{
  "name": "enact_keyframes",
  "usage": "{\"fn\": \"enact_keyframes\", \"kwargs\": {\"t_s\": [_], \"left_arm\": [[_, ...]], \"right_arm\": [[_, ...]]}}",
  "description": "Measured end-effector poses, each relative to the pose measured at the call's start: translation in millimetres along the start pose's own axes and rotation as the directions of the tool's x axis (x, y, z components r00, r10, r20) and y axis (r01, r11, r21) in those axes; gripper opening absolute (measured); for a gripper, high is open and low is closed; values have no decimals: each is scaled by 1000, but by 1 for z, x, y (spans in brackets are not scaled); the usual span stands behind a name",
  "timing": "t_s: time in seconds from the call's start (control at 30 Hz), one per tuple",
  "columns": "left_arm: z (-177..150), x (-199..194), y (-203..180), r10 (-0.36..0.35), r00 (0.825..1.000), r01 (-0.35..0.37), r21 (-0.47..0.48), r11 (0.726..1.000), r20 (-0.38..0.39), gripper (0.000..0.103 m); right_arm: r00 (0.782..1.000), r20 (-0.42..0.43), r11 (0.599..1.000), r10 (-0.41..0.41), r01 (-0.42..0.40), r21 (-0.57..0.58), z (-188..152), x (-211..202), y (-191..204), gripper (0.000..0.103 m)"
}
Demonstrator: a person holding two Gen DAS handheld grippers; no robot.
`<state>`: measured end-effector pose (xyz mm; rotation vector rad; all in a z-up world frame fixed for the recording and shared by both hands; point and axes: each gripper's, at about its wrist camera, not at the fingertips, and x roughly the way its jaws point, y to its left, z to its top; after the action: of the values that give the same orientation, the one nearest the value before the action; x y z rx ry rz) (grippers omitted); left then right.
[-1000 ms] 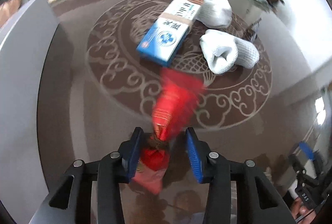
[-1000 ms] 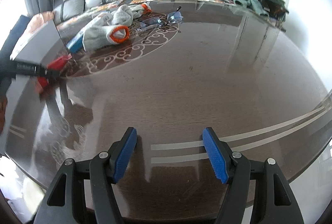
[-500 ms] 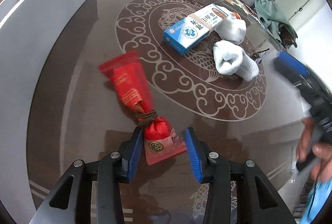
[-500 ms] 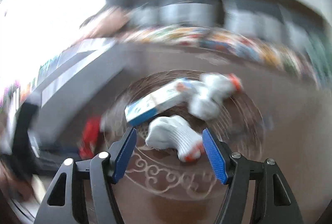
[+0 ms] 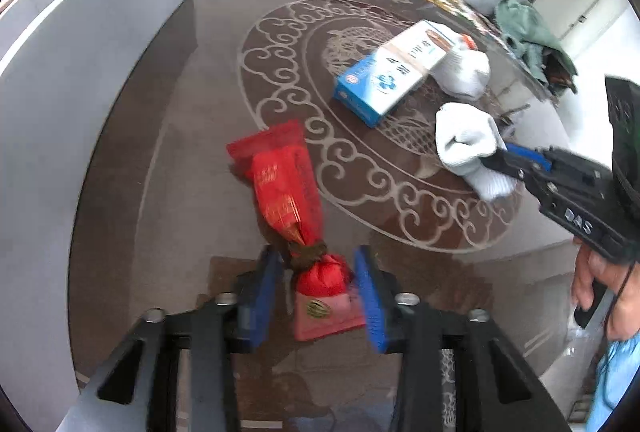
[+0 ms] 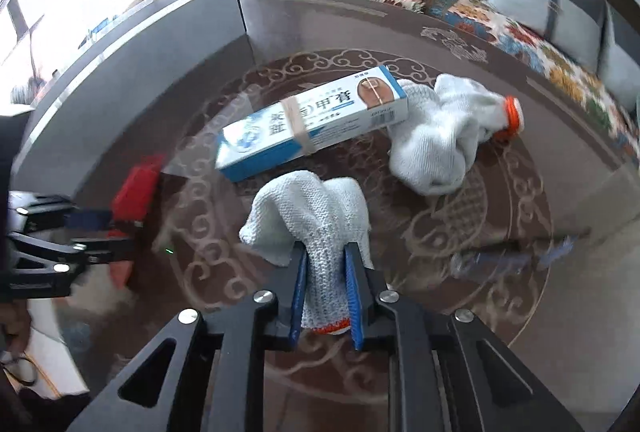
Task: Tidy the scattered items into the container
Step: 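Grasp a white knit sock with the right tool while the left tool holds the red package, then lift the white sock with the right tool while the left tool holds the red package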
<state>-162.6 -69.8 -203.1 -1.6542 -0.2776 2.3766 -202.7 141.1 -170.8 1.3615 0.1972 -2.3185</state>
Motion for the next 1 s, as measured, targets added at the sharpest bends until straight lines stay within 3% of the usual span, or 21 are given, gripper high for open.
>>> {"fn": "enact_keyframes", "kwargs": {"t_s": [0.2, 0.3, 0.5, 0.7, 1.0], "left_arm": [[-19, -8, 0, -60, 998, 60, 30, 998, 14, 25], [-35, -16, -4, -37, 999, 36, 57, 998, 14, 25], [-71, -27, -9, -8, 1000, 8, 71, 997, 1, 25], [-97, -36, -27, -27, 1000, 26, 100, 995, 2, 25], [-109, -40, -50, -46, 999, 45, 147, 988, 5, 25]], "right_arm": [[995, 91, 974, 34, -54, 221, -63, -41, 9, 18], [992, 126, 942, 26, -67, 330, -103, -61, 16, 18], [989, 145, 906, -8, -54, 419, -152, -85, 25, 18], [985, 171, 905, -36, -40, 424, -163, -99, 42, 18], [979, 194, 910, -59, -27, 414, -165, -106, 54, 18]]}}
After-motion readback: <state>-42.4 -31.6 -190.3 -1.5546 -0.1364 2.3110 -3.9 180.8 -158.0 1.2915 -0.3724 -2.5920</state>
